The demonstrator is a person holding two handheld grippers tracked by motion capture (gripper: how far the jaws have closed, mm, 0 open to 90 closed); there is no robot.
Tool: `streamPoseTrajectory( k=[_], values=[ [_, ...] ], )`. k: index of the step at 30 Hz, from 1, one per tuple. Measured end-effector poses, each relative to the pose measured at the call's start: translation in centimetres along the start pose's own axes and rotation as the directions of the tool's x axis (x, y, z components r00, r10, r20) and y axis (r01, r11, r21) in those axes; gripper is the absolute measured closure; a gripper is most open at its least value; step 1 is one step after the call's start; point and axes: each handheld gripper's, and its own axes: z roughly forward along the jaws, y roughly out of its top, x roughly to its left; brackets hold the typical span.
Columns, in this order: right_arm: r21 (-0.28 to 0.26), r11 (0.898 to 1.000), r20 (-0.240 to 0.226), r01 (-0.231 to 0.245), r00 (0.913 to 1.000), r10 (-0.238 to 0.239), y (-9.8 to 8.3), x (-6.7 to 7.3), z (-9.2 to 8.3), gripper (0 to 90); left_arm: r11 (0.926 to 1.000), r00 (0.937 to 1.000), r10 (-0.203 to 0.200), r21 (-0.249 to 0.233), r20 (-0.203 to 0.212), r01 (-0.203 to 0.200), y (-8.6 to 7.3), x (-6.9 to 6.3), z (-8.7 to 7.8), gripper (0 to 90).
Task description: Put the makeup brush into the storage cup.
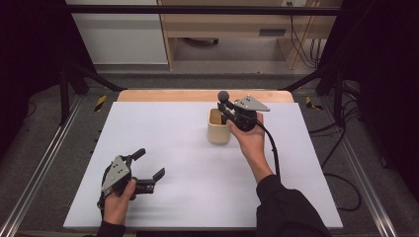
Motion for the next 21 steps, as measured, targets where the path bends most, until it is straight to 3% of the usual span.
streamPoseTrajectory(
  k=[1, 3, 5, 8, 21],
  values=[
    [0.003, 1.0, -0.007, -0.009, 0.9999, 0.009, -0.1, 0.0, 0.0, 67.5, 1.0, 1.0, 0.0, 0.0, 0.0, 0.0, 0.0, 0.0, 0.0, 2.2],
    [0.02, 0.999, 0.005, -0.038, 0.9993, 0.037, 0.1, 0.0, -0.1, 42.3, 1.0, 1.0, -0.002, -0.004, 0.0, 0.002, 0.0, 0.0, -0.1, 2.3],
    [0.024, 0.998, -0.006, -0.055, 0.9984, 0.056, 0.3, -0.1, -0.5, 36.4, 1.0, 1.0, -0.006, -0.007, -0.003, 0.006, 0.0, 0.1, -0.1, 2.2],
    [0.013, 0.999, 0.02, -0.047, 0.9987, 0.046, 0.9, 0.1, -1.1, 22.5, 1.0, 1.0, -0.003, -0.003, -0.001, 0.003, 0.0, 0.0, 0.0, 2.3],
    [0.025, 0.999, 0.014, -0.032, 0.9994, 0.031, 1.5, 0.9, -1.9, 10.4, 1.0, 1.0, 0.001, 0.0, -0.001, -0.001, 0.0, 0.0, -0.1, 2.2]
  ],
)
